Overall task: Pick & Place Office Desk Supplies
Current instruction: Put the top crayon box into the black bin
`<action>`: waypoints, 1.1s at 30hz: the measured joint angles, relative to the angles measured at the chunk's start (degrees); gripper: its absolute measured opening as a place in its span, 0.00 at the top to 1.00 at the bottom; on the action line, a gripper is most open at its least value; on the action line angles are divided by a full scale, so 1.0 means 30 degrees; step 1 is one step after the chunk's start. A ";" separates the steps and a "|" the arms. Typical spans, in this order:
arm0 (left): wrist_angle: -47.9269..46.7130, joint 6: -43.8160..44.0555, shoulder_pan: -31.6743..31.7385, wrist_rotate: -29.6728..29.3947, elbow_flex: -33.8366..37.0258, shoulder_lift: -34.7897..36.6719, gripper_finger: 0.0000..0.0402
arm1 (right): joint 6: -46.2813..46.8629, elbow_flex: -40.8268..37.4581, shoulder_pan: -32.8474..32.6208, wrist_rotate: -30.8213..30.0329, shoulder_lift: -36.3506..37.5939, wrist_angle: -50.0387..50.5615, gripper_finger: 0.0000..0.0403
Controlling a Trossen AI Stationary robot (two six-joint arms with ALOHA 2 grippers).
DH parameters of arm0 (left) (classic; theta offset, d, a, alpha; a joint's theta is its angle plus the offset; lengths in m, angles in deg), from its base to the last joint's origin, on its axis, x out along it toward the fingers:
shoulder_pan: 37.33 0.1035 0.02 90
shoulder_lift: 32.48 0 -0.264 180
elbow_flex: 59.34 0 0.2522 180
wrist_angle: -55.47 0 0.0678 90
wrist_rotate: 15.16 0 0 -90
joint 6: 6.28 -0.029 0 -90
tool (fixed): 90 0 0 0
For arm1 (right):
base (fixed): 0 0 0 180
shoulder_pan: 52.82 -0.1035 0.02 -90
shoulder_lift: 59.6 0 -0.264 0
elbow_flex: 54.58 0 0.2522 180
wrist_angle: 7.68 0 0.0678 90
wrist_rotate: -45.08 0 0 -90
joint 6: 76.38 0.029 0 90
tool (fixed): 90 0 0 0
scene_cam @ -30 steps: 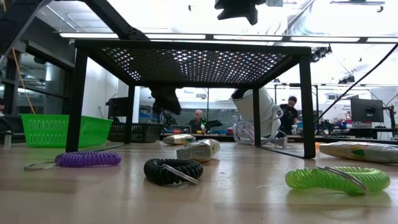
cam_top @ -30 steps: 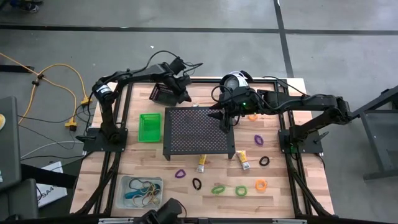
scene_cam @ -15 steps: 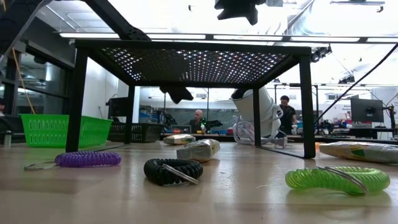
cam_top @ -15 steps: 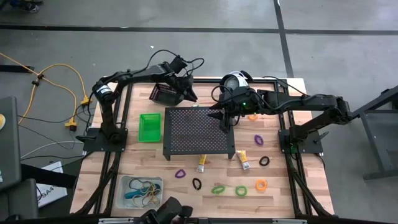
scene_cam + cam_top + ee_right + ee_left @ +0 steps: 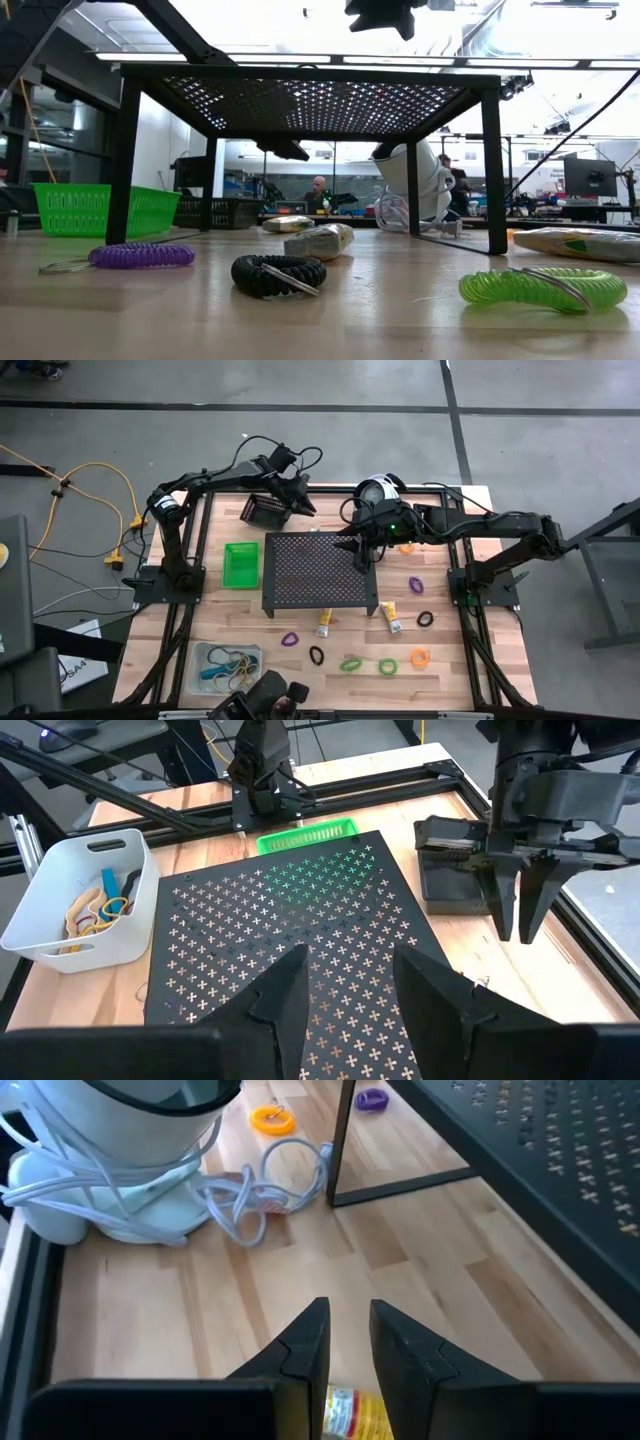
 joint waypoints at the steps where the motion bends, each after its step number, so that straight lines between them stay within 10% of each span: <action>1: -0.0013 -0.0101 0.0000 -0.0093 0.0000 0.0000 0.82 | 0.0007 -0.0007 -0.0007 -0.0003 0.0000 -0.0004 0.67; 33: -0.2904 -0.9022 -0.0788 -0.2988 0.0007 0.0000 0.82 | 0.0007 -0.0007 -0.0007 0.0002 0.0005 -0.0007 0.67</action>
